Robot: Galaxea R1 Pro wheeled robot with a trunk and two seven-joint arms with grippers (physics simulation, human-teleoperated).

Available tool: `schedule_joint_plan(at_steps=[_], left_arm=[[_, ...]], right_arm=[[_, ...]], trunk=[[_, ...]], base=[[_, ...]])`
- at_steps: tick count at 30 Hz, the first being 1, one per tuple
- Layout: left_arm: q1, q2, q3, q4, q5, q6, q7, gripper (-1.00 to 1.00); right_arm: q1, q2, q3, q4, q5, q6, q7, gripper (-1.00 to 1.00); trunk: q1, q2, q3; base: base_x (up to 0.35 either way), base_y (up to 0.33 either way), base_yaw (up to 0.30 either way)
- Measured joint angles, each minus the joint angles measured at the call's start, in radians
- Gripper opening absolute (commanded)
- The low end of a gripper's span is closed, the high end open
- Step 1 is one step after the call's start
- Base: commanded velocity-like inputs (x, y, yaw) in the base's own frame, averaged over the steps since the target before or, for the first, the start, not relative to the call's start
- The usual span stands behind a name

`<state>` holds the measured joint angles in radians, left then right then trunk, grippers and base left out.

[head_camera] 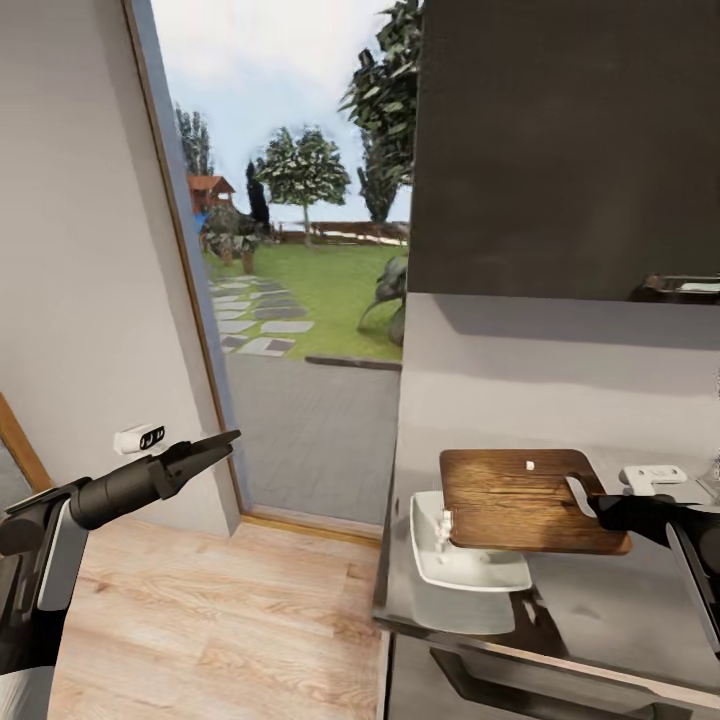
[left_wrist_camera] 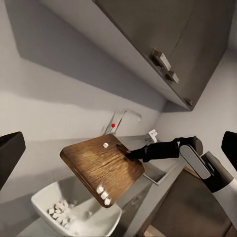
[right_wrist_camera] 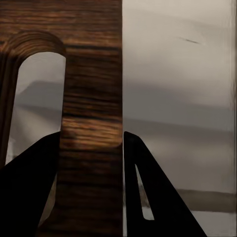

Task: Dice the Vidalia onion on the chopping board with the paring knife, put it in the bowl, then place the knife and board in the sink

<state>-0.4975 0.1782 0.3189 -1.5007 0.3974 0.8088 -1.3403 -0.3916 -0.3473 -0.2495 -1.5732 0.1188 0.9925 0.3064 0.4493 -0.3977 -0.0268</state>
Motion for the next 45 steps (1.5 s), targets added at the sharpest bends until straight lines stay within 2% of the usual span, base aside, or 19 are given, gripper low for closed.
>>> schedule_joint_plan(at_steps=[9, 27, 45], left_arm=[[0.0, 0.0, 0.0, 0.0, -0.001, 0.0, 0.0, 1.0], [0.0, 0.001, 0.0, 0.0, 0.002, 0.0, -0.001, 1.0], [-0.001, 0.001, 0.0, 0.0, 0.002, 0.0, -0.001, 1.0]], right_arm=[[0.0, -0.001, 0.0, 0.0, 0.002, -0.001, -0.004, -1.0], [0.0, 0.001, 0.014, 0.001, 0.003, -0.007, -0.021, -1.0], [-0.001, 0.002, 0.018, 0.0, 0.002, -0.009, -0.03, -1.0]], trunk=[[0.0, 0.0, 0.0], [0.0, 0.0, 0.001], [0.0, -0.002, 0.025]], base=[[0.059, -0.184, 0.0], [-0.044, 0.045, 0.0], [0.0, 0.0, 0.0]])
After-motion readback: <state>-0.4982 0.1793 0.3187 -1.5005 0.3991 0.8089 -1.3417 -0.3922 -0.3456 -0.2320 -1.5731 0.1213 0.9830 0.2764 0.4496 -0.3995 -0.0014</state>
